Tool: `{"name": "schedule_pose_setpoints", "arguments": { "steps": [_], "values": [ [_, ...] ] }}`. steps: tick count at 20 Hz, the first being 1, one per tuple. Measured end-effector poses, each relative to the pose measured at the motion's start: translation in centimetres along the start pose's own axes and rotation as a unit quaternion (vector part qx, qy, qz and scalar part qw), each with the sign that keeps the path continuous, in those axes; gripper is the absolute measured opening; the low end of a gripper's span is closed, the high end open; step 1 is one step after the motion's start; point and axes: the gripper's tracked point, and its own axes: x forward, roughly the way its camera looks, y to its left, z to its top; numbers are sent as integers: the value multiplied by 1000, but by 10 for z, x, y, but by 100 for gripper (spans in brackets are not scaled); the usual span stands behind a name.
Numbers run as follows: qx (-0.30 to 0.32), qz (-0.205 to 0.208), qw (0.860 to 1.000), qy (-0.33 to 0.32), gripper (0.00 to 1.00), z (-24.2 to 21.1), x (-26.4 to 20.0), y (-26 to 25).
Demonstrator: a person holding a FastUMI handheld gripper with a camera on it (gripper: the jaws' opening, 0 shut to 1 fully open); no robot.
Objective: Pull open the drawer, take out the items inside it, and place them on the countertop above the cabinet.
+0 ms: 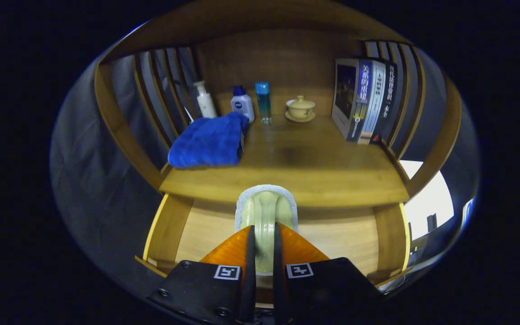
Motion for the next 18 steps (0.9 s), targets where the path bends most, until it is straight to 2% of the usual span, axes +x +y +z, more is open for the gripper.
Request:
{"name": "schedule_pose_setpoints", "arguments": {
  "steps": [3, 7, 13, 17, 18],
  "values": [
    [-11, -17, 999, -33, 24, 47, 20, -8],
    [2, -24, 999, -28, 24, 76, 59, -13],
    [20, -47, 999, 13, 24, 75, 109, -31],
    [33, -48, 998, 6, 24, 79, 126, -31],
    [34, -53, 998, 11, 27, 76, 128, -33]
  ]
}}
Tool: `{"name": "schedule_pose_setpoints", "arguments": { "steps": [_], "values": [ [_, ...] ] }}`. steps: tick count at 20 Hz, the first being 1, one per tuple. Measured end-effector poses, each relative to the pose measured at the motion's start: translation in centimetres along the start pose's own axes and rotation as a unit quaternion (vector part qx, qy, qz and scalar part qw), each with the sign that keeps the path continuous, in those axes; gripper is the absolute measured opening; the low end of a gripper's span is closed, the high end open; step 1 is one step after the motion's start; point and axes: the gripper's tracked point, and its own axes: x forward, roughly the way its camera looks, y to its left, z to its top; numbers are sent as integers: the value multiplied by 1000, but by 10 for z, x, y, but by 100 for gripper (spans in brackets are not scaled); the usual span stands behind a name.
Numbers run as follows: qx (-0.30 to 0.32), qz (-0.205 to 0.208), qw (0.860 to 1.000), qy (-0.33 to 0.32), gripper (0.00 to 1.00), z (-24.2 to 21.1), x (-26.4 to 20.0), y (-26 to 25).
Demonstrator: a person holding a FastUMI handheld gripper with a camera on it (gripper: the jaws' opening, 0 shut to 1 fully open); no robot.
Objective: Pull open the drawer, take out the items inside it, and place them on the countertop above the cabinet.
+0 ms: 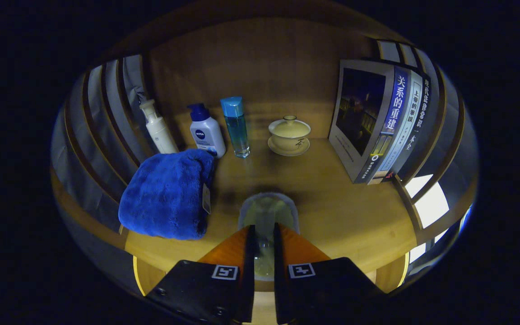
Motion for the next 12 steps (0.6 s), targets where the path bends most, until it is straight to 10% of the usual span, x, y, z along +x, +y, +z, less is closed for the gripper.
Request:
{"name": "schedule_pose_setpoints", "arguments": {
  "steps": [4, 12],
  "values": [
    [11, 4, 1000, -3, 31, 2, 3, 2],
    [20, 6, 1000, -10, 79, 1, -11, 1]
  ]
}}
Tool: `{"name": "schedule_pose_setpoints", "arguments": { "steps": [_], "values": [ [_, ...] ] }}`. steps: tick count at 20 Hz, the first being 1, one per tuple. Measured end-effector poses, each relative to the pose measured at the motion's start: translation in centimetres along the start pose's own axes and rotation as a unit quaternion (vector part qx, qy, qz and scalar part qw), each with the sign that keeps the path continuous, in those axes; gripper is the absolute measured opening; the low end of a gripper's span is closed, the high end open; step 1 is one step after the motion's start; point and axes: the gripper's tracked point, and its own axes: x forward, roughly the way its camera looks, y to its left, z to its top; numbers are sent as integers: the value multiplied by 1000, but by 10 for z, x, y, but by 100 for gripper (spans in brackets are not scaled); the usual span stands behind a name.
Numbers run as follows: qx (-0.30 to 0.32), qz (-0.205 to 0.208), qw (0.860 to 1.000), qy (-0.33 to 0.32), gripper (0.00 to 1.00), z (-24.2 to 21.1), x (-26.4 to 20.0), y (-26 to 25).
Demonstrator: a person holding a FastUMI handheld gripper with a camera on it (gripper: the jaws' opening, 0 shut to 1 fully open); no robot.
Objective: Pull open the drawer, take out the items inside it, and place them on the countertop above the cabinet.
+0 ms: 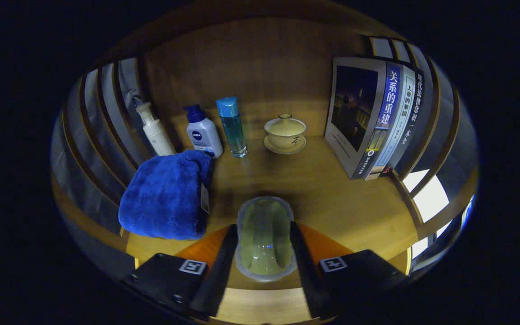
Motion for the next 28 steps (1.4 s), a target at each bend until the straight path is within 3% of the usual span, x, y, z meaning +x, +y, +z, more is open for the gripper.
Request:
{"name": "schedule_pose_setpoints", "arguments": {
  "steps": [3, 8, 16, 21, 28],
  "values": [
    [-8, -9, 1000, -14, 100, 3, -9, -6],
    [-20, 7, 997, -69, 100, 13, -49, 3],
    [-73, 44, 980, -182, 99, -2, -161, 37],
    [-120, 48, 965, -230, 98, -39, -216, 68],
    [-153, 51, 942, -293, 98, -106, -258, 94]
  ]
}}
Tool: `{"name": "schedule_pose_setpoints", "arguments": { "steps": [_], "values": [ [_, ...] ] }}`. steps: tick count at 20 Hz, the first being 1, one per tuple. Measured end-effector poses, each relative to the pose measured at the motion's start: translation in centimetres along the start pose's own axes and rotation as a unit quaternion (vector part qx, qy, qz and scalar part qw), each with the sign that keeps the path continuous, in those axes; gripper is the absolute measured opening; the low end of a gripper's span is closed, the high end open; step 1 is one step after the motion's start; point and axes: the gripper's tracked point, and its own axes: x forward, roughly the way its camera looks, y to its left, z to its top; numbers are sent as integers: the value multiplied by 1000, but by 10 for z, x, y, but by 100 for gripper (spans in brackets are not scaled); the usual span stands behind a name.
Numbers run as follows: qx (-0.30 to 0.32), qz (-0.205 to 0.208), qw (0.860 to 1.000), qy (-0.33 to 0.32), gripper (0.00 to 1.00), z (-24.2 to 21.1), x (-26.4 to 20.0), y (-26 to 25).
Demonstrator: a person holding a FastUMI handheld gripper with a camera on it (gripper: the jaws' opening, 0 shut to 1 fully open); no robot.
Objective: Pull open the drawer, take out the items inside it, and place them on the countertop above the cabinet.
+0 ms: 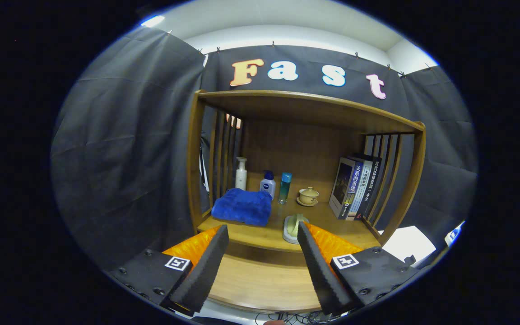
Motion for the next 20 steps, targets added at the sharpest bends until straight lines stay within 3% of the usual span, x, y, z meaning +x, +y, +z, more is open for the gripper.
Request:
{"name": "schedule_pose_setpoints", "arguments": {
  "steps": [5, 9, 20],
  "values": [
    [-34, -25, 998, -39, 99, -28, -30, 13],
    [-15, -18, 998, -64, 99, -50, -57, 21],
    [25, -60, 993, -96, 98, -87, -89, -19]
  ]
}}
